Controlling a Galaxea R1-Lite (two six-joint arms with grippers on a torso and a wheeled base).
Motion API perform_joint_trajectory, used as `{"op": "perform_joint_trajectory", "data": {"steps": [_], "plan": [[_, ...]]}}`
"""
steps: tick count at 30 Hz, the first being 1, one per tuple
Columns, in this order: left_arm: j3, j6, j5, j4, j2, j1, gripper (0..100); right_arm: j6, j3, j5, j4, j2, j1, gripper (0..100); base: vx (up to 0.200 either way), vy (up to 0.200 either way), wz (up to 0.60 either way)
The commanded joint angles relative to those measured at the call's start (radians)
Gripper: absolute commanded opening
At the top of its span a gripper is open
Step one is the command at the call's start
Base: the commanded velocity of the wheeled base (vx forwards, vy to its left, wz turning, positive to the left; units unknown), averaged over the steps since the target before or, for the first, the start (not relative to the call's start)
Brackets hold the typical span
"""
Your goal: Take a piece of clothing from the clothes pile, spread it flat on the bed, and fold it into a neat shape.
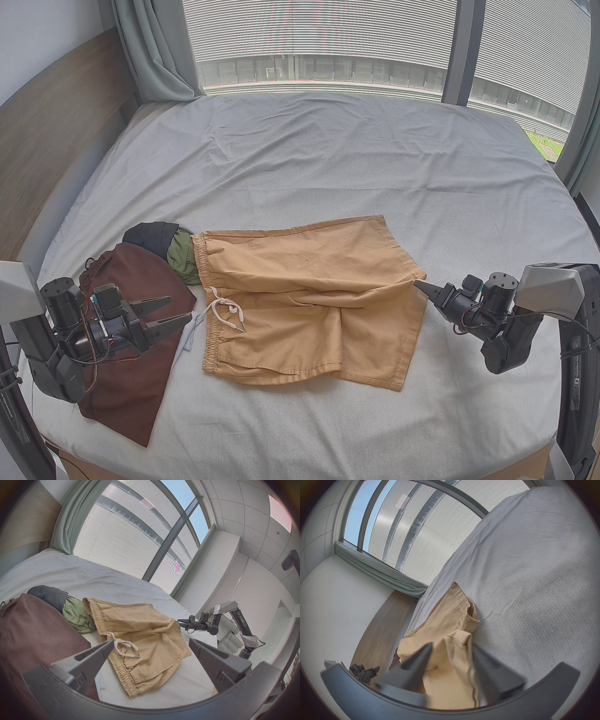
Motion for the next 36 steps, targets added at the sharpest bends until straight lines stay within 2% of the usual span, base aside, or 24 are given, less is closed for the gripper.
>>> {"op": "perform_joint_trajectory", "data": {"steps": [1, 5, 8, 14, 15, 17, 18, 21, 26, 36], "plan": [[-0.003, -0.001, 0.001, 0.0, 0.0, 0.001, 100, -0.012, 0.016, 0.0, -0.001, -0.015, 0.004, 100, 0.0, 0.0, 0.0], [-0.008, 0.002, -0.001, 0.0, 0.0, 0.001, 100, -0.063, 0.093, 0.007, 0.001, -0.069, 0.011, 100, 0.0, 0.0, 0.0], [-0.01, 0.004, -0.008, -0.001, -0.002, 0.001, 100, -0.139, 0.151, 0.012, 0.003, -0.085, 0.016, 100, 0.0, 0.0, 0.0], [0.0, 0.016, -0.017, -0.001, 0.001, -0.001, 100, -0.278, 0.329, 0.112, 0.006, -0.135, 0.013, 100, 0.0, 0.0, 0.0], [-0.002, 0.024, -0.024, -0.001, 0.004, 0.001, 100, -0.305, 0.343, 0.119, 0.006, -0.139, 0.011, 100, 0.0, 0.0, 0.0], [-0.002, 0.024, -0.024, -0.001, 0.004, 0.001, 100, -0.305, 0.343, 0.119, 0.006, -0.139, 0.011, 100, 0.0, 0.0, 0.0], [-0.005, 0.041, -0.028, -0.001, 0.007, 0.001, 100, -0.347, 0.369, 0.121, 0.006, -0.144, 0.013, 100, 0.0, 0.0, 0.0], [-0.007, 0.039, -0.028, -0.001, 0.006, 0.001, 100, -0.357, 0.389, 0.122, 0.006, -0.158, 0.015, 100, 0.0, 0.0, 0.0], [-0.005, 0.042, -0.027, -0.001, 0.01, -0.001, 100, -0.36, 0.456, 0.17, 0.007, -0.214, 0.027, 100, 0.0, 0.0, 0.0], [-0.022, 0.042, -0.024, -0.001, 0.026, 0.001, 100, -0.36, 0.516, 0.172, 0.007, -0.234, 0.064, 100, 0.0, 0.0, 0.0]]}}
